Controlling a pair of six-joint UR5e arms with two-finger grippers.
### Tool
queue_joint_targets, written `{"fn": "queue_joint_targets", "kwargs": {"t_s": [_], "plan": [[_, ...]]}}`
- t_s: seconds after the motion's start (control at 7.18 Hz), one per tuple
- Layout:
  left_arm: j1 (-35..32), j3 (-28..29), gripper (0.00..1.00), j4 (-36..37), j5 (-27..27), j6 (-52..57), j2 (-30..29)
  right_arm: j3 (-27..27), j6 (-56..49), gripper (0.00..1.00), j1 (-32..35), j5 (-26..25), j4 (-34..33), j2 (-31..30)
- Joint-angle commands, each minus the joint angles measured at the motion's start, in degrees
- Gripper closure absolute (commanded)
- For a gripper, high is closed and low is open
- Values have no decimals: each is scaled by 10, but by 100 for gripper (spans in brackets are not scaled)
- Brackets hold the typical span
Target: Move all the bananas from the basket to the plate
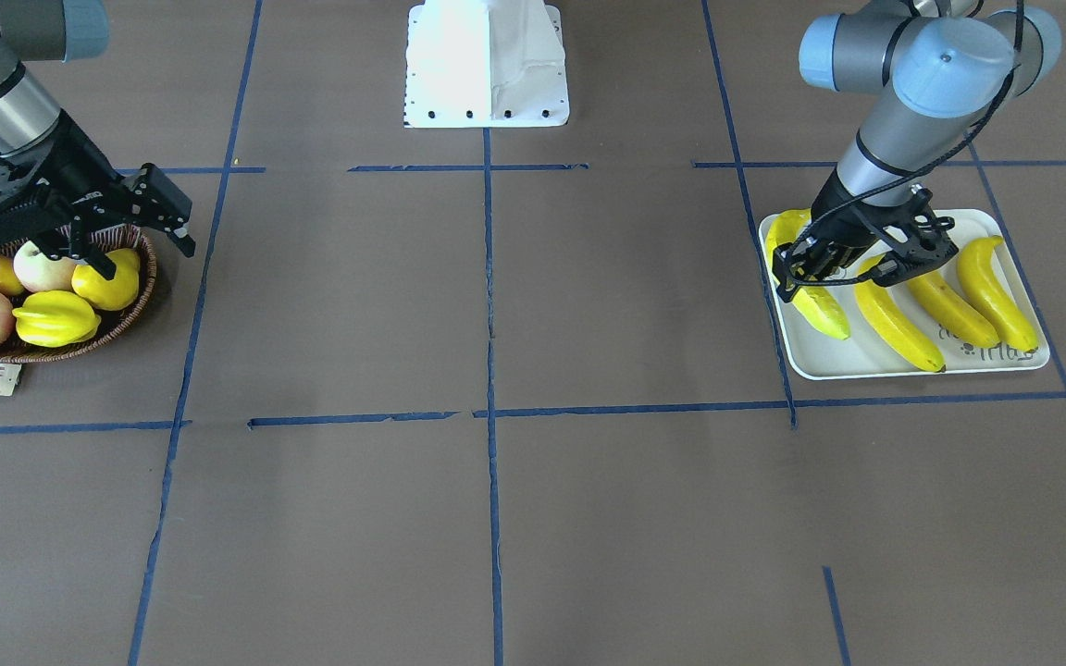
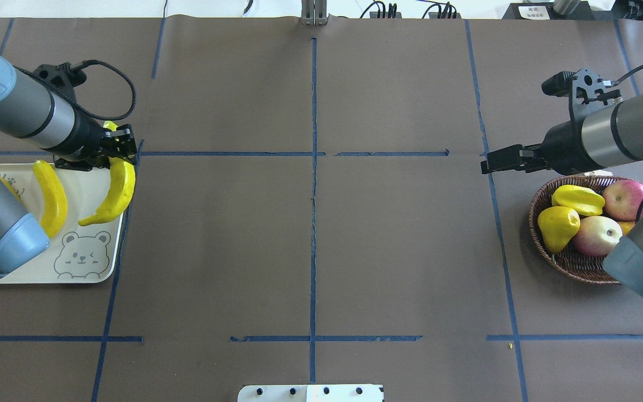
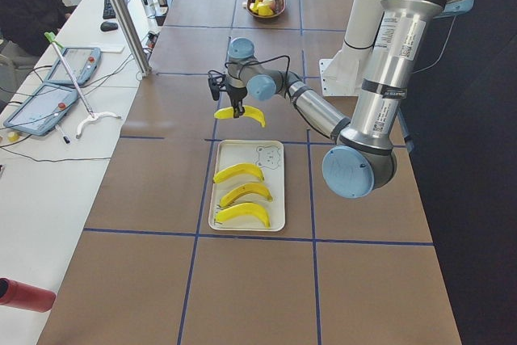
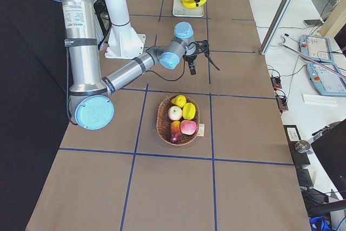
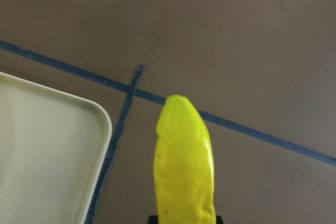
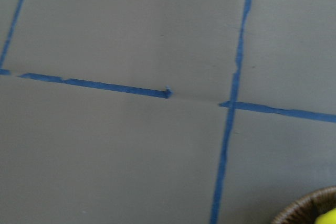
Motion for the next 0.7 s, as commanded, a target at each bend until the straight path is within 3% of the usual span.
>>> {"fn": "queue_joint_targets", "kwargs": {"t_s": [0.0,0.28,0.42,0.56], "plan": [[5,39,100,-2,9,7,23,-19,-118,0,57,8,-60,-7],[13,58,90,-3,10,9,24,-22,-120,0,90,56,-60,-10],[16,62,16,-6,10,20,26,-23,-120,0,93,54,-61,-11],[16,64,0,-6,10,50,26,-26,-120,0,92,51,-61,-11]]}}
